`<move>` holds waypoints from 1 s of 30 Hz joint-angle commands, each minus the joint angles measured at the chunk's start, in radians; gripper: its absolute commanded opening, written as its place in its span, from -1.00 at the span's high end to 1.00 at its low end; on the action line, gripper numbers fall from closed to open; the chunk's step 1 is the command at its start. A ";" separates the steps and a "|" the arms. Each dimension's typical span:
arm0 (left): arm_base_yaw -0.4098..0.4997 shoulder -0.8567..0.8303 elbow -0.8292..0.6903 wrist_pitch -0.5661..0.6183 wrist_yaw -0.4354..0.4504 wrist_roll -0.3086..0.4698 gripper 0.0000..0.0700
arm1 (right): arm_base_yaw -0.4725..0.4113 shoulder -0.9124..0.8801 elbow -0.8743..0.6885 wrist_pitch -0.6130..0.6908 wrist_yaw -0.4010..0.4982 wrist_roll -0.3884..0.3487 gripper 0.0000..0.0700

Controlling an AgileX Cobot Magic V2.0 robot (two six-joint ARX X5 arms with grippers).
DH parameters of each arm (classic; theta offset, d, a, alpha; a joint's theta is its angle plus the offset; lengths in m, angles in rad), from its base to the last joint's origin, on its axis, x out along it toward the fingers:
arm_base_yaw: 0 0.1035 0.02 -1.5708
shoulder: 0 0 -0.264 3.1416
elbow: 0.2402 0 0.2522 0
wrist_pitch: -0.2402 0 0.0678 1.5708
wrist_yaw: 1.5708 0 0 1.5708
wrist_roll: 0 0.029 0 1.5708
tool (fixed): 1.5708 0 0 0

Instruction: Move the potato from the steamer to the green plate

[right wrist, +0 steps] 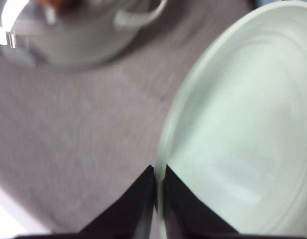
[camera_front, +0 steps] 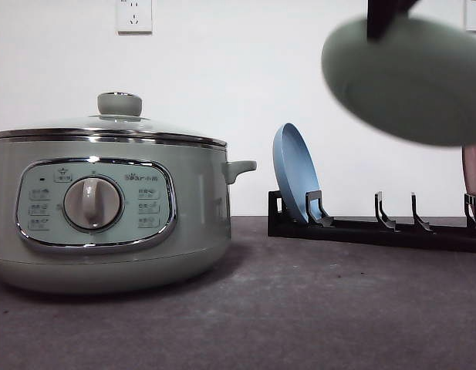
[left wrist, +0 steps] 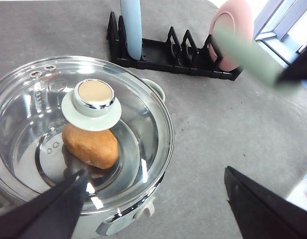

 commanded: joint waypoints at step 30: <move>-0.002 0.006 0.022 0.012 0.006 0.001 -0.59 | 0.350 0.293 -0.357 0.321 0.075 0.095 0.83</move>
